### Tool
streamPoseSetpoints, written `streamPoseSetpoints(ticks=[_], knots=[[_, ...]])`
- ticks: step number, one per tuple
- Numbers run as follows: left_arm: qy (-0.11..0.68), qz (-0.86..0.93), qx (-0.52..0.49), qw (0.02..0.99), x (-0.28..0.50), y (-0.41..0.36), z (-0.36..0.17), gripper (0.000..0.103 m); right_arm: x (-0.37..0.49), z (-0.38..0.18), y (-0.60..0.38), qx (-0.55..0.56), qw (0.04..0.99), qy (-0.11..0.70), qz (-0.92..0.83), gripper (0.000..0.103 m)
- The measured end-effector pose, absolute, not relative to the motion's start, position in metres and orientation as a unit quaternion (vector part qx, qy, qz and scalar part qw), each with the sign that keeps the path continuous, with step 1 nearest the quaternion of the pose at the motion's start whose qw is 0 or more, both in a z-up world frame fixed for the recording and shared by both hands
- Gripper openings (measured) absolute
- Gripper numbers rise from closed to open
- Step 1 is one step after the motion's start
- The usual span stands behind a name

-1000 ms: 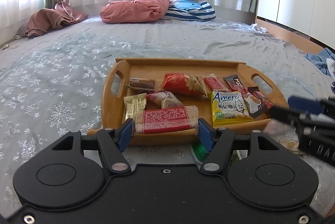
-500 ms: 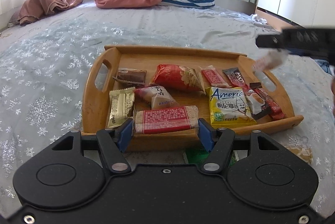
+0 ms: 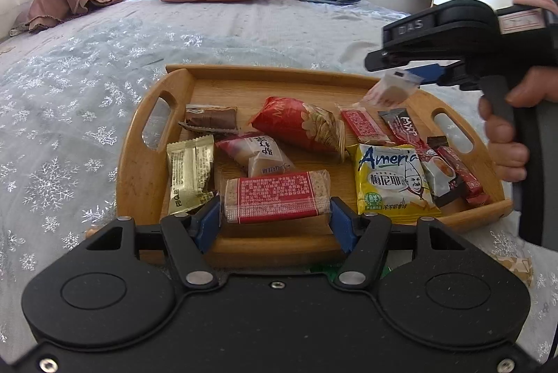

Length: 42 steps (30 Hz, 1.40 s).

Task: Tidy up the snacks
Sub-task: 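Lift both held packets and carry them over the wooden tray, then lower both packets onto the tray and open both grippers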

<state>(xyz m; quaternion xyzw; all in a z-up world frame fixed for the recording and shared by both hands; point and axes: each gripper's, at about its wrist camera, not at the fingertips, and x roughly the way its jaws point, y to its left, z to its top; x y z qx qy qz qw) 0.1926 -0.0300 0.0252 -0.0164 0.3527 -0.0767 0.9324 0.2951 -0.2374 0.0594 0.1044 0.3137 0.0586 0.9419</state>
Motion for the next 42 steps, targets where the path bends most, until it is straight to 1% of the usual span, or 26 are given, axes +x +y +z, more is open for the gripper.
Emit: streamPoseSetpoints(ticks=[7, 18, 42], knots=[[0.354, -0.072, -0.016, 0.932, 0.200, -0.030, 0.022, 0.063, 0.297, 0.047, -0.224, 0.104, 0.940, 0.319, 0.068, 0.048], [0.351, -0.068, -0.009, 0.934, 0.204, -0.033, 0.020, 0.063, 0.280, 0.027, -0.217, 0.073, 0.935, 0.336, 0.085, 0.048], [0.346, -0.052, 0.002, 0.937, 0.217, -0.034, 0.017, 0.064, 0.276, 0.014, -0.214, 0.061, 0.931, 0.351, 0.082, 0.049]])
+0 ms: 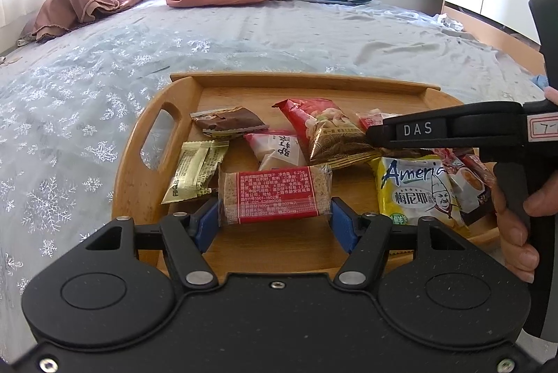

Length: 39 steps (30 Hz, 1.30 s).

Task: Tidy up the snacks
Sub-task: 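Lower both packets onto the tray and open both grippers, then grasp the green packet with the left gripper while the right grasps the cream biscuit packet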

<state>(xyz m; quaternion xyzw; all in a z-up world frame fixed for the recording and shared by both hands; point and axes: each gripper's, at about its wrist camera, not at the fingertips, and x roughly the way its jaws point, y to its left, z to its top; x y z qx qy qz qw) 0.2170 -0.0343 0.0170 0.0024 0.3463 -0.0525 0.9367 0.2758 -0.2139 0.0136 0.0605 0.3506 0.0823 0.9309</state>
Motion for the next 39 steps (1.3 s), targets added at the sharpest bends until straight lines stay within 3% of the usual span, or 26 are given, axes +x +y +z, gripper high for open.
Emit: streamPoseSetpoints(ticks=[3, 12, 17, 39], knots=[[0.348, -0.051, 0.003, 0.936, 0.217, -0.034, 0.017, 0.069, 0.275, 0.014, -0.215, 0.064, 0.931, 0.351, 0.081, 0.061], [0.342, -0.059, 0.001, 0.938, 0.207, -0.032, 0.026, 0.087, 0.263, 0.024, -0.223, 0.082, 0.933, 0.338, 0.095, 0.074], [0.336, -0.076, 0.000, 0.939, 0.194, -0.033, 0.035, 0.090, 0.245, 0.034, -0.227, 0.076, 0.938, 0.322, 0.106, 0.081], [0.345, -0.109, -0.002, 0.932, 0.138, -0.053, 0.040, 0.093, 0.138, 0.051, -0.272, 0.018, 0.963, 0.259, 0.074, 0.090]])
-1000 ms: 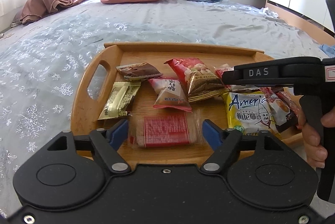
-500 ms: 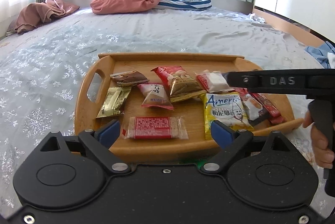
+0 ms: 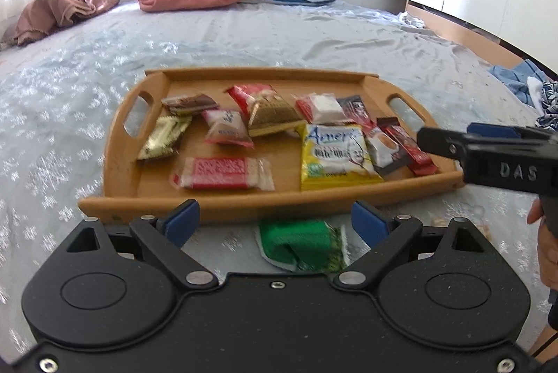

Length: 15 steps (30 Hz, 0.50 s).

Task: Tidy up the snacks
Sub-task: 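Grasp the green packet with the left gripper while the right grasps the cream biscuit packet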

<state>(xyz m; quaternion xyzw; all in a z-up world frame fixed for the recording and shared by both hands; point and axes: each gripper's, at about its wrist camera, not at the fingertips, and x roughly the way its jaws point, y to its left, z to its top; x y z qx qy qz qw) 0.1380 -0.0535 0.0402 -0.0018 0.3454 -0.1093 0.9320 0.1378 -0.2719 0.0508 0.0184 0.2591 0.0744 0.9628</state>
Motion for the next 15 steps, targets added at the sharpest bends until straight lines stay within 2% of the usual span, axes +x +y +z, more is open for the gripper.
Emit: streamPoseSetpoints(ticks=[15], knots=[[0.353, -0.115, -0.018, 0.928, 0.133, -0.062, 0.027, 0.093, 0.088, 0.021, -0.283, -0.021, 0.961, 0.269, 0.059, 0.094]])
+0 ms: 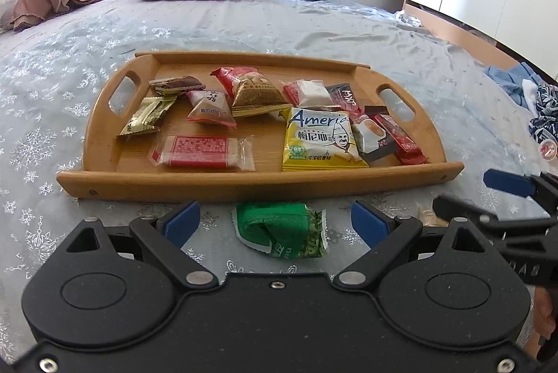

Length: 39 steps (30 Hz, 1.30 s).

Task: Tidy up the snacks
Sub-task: 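Grasp the green packet with the left gripper while the right grasps the cream biscuit packet, then lift both held packets and carry them over the wooden tray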

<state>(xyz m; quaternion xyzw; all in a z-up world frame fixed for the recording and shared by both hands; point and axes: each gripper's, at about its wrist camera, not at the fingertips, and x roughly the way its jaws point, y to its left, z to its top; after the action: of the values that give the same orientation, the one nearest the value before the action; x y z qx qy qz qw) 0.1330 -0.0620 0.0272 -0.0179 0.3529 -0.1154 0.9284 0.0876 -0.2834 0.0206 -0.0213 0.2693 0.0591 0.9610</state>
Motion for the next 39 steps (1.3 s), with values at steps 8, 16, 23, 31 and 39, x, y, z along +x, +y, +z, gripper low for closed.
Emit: streamPoseSetpoints(ticks=[8, 16, 23, 31, 39], knots=[[0.359, -0.106, -0.011, 0.927, 0.136, -0.066, 0.019, 0.093, 0.084, 0.006, -0.281, -0.025, 0.956, 0.285, 0.060, 0.095], [0.357, -0.107, -0.012, 0.928, 0.138, -0.068, 0.014, 0.092, 0.085, -0.003, -0.273, -0.047, 0.953, 0.293, 0.065, 0.095], [0.354, -0.120, -0.013, 0.927, 0.139, -0.068, 0.012, 0.059, 0.084, -0.007, -0.274, -0.040, 0.953, 0.291, 0.071, 0.095], [0.349, -0.124, -0.003, 0.929, 0.133, -0.068, 0.015, 0.048, 0.076, -0.003, -0.275, -0.028, 0.955, 0.284, 0.083, 0.057], [0.352, -0.124, -0.006, 0.928, 0.128, -0.064, 0.021, 0.046, 0.067, 0.001, -0.258, -0.057, 0.955, 0.278, 0.081, 0.029]])
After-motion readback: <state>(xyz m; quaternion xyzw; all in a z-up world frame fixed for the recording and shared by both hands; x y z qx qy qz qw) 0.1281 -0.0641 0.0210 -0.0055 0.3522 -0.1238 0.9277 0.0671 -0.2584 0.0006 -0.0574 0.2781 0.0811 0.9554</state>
